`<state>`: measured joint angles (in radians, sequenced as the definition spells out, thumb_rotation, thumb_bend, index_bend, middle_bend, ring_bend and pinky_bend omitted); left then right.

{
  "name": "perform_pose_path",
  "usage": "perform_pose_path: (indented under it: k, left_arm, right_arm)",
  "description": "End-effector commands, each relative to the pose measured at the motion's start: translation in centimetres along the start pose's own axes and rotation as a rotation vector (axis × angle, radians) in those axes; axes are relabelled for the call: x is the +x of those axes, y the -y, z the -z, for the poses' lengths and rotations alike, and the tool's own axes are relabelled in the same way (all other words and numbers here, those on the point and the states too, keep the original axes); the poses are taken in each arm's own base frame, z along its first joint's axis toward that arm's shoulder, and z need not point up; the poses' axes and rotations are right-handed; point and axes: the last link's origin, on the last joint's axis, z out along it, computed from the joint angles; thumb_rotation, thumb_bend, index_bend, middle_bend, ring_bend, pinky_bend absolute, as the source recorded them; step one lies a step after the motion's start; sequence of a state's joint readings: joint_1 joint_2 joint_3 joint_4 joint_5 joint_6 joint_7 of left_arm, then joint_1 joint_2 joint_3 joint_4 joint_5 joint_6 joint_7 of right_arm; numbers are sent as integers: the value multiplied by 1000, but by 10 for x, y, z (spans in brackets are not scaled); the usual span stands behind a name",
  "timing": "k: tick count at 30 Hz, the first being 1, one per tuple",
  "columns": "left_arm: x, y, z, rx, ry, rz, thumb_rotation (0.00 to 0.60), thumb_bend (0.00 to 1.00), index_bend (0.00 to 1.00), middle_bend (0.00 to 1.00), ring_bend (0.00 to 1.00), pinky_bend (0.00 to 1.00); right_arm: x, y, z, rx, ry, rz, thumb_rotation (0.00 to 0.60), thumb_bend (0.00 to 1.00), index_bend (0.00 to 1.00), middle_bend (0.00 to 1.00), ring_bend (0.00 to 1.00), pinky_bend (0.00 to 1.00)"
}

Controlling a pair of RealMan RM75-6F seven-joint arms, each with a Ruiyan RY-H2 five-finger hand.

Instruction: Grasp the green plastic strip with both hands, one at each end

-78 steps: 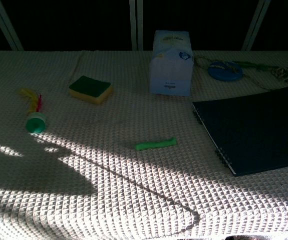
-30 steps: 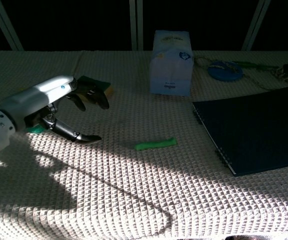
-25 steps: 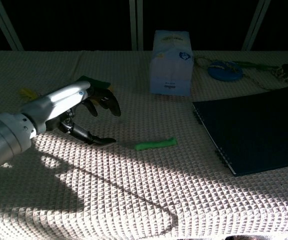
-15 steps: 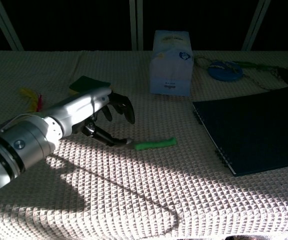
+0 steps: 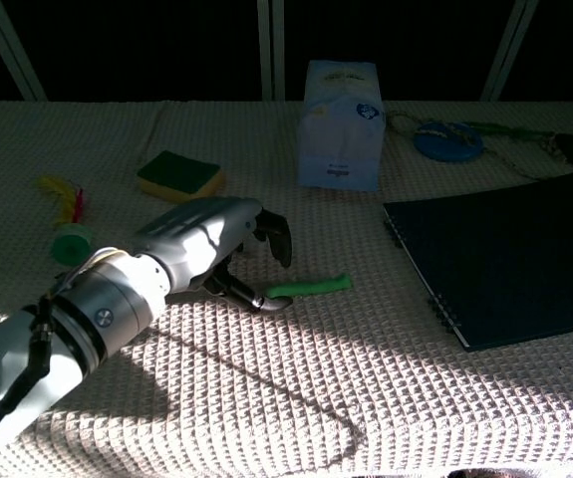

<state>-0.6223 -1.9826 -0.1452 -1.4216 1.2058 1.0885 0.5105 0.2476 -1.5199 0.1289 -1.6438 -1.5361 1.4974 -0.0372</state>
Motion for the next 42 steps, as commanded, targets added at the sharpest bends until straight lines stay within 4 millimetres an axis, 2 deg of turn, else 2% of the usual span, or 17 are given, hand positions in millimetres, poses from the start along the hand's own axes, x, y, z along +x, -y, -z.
perform_pose_path:
  k: [1, 12, 18, 42]
  left_arm:
    - [-3, -4, -4, 6, -23, -54, 475, 207, 458, 372, 276, 355]
    - [-12, -4, -10, 27, -3, -77, 494, 212, 476, 378, 278, 355]
    - [-14, -4, -15, 32, -2, -81, 552, 254, 487, 384, 284, 359]
    - [-19, -2, -15, 51, 9, -104, 562, 296, 516, 391, 290, 364]
  right_arm:
    - [1, 0, 0, -1, -2, 1, 600, 343, 15, 0, 0, 0]
    - [0, 0, 0, -6, 6, 3, 600, 343, 15, 0, 0, 0]
    - [0, -1, 1, -11, 1, 6, 600, 343, 15, 0, 0, 0]
    - [-2, -1, 1, -9, -8, 6, 600, 343, 29, 0, 0, 0]
